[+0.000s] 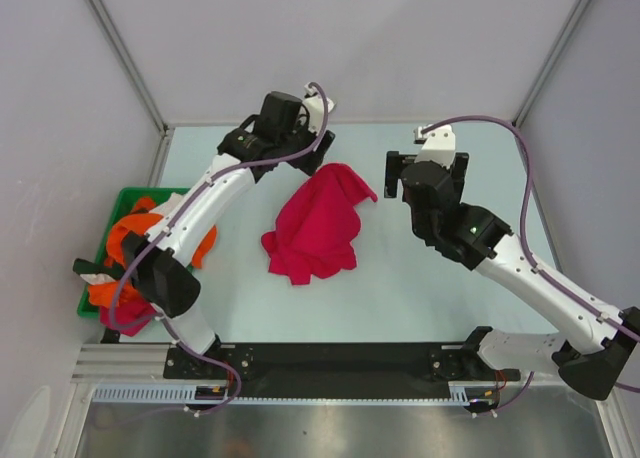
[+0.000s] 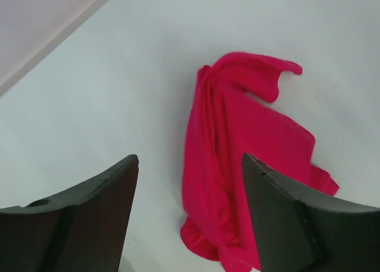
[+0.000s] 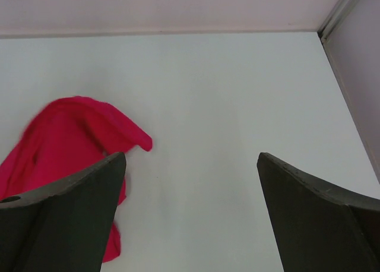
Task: Fold and stack the t-shirts
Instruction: Move the tshirt to the center of the board
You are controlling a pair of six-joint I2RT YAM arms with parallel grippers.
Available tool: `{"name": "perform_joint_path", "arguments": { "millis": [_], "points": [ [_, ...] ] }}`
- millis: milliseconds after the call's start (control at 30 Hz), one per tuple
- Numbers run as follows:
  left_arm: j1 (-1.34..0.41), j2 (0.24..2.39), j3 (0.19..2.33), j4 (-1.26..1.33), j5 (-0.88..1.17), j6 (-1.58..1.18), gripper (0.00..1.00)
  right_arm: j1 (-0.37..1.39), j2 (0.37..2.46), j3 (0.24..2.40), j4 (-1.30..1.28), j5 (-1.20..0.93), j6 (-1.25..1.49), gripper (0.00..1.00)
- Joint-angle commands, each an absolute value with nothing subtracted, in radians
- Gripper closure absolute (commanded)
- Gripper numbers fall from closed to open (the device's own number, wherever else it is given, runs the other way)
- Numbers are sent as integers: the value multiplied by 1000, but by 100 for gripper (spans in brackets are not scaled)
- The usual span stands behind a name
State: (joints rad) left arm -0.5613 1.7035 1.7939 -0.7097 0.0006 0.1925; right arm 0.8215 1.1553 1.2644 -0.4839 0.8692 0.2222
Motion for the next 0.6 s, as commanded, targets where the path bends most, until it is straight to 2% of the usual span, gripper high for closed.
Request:
{"name": "perform_joint_path", "arguments": {
  "millis": [0,100,233,333,367,467,533,567],
  "points": [
    [-451,1600,1749,-575,-55,138,22,821,1170,1282,-505,894,186,0],
    [-374,1563,1686,-549,-74,135,13,819,1196,1287,-502,879,170,0],
    [-241,1497,1600,-548,-25,98,12,805,1249,1310,-523,789,175,0],
    [-233,1432,1496,-548,-44,123,14,805,1279,1304,-482,738,167,9],
    [-233,1413,1438,-548,-41,126,14,813,1282,1296,-453,748,166,16],
    [-232,1338,1321,-509,-44,124,13,802,1281,1232,-336,721,163,26],
    [-233,1316,1284,-503,-48,111,10,732,1336,1252,-368,594,219,14],
    [-233,1304,1255,-503,-58,109,9,700,1371,1268,-388,562,242,1]
  ]
}}
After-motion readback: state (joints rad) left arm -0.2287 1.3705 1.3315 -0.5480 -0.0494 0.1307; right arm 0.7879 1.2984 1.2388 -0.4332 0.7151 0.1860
